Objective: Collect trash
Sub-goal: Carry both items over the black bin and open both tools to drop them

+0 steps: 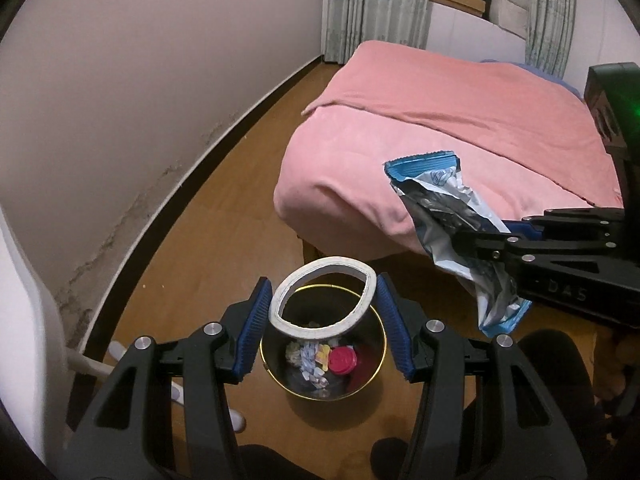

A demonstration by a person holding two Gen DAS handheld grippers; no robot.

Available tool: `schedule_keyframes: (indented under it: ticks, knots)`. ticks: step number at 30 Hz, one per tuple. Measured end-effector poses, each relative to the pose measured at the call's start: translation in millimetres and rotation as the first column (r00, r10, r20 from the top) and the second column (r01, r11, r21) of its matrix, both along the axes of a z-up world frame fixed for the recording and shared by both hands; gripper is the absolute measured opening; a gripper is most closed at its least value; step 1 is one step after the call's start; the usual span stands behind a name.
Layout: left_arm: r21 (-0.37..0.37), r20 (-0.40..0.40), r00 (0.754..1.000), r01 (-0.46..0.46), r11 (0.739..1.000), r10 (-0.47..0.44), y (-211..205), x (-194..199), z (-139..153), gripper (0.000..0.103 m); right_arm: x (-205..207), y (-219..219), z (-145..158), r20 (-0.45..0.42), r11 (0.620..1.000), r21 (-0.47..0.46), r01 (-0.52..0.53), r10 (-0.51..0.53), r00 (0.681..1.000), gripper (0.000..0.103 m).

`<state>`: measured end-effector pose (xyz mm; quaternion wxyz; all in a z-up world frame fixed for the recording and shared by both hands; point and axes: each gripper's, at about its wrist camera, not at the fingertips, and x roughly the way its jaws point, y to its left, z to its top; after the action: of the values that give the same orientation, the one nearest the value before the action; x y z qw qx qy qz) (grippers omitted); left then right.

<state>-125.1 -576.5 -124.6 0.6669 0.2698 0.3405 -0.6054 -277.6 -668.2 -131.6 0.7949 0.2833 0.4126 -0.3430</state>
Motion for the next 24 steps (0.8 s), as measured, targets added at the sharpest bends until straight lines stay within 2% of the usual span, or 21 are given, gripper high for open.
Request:
schedule_keyframes:
  ticks: [13, 24]
  knots:
    - [0.073, -0.056, 0.998, -0.017, 0.997, 0.021, -15.5, 16.1, -56.6, 0.052, 24.8, -14.5, -67.7, -0.042, 0.995, 0.096, -0.002, 0.006, 0.999, 0.018]
    - [0.098, -0.083, 0.996, -0.031, 0.995, 0.039, -19.9, 24.8, -73.8, 0.053, 36.8, -23.9, -88.8, -0.058, 0.992, 0.124, -0.007, 0.015, 0.998, 0.018]
